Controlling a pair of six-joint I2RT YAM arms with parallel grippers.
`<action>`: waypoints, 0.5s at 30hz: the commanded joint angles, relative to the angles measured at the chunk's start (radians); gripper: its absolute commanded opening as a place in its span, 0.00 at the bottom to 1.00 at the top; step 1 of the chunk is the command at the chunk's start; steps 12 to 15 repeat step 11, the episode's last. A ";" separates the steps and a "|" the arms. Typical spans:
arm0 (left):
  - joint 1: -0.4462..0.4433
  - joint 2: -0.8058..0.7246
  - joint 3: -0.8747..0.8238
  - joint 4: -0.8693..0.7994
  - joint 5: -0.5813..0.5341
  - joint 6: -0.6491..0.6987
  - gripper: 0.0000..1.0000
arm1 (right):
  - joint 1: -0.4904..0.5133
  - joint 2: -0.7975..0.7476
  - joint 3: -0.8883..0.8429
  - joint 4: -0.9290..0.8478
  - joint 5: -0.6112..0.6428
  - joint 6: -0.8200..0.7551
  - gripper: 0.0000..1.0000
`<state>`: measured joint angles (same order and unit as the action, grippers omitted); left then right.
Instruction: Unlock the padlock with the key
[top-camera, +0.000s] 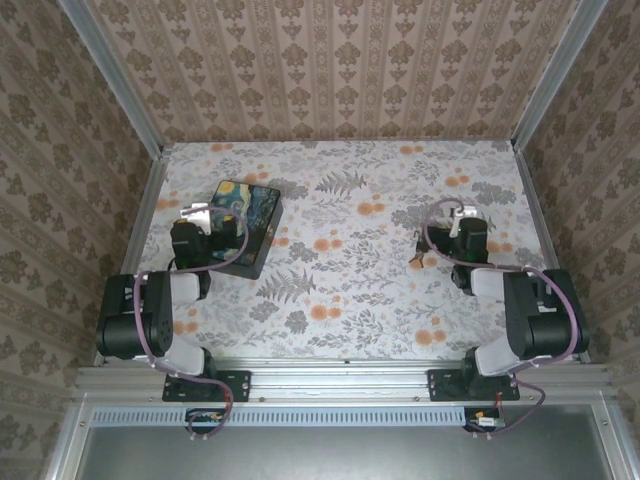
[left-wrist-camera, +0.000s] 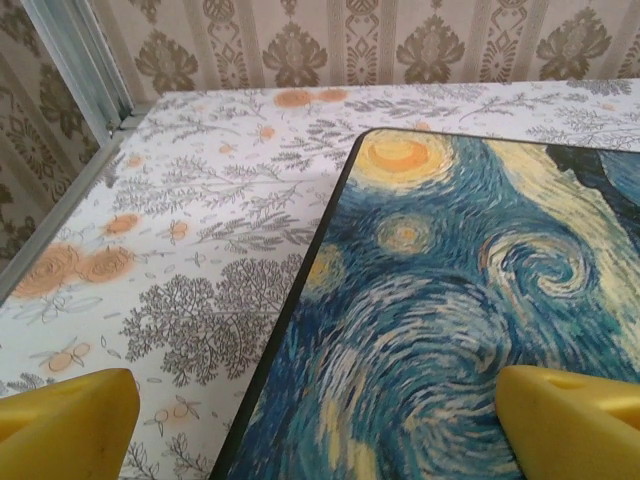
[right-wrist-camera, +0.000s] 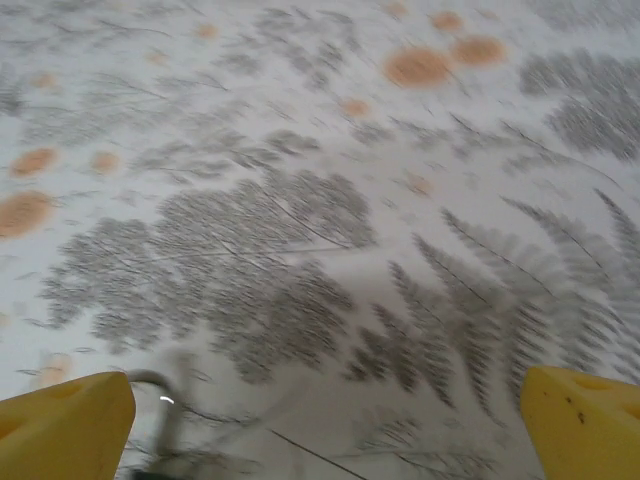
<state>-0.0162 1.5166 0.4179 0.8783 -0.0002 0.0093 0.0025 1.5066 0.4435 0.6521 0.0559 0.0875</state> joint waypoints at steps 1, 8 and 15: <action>-0.038 0.025 -0.033 0.023 -0.097 0.062 1.00 | 0.017 0.034 -0.047 0.235 0.025 -0.050 1.00; -0.021 0.023 -0.014 -0.016 -0.027 0.066 1.00 | 0.016 0.026 -0.033 0.198 0.026 -0.051 1.00; -0.043 0.022 -0.046 0.043 -0.056 0.084 1.00 | 0.017 0.027 -0.035 0.205 0.028 -0.052 1.00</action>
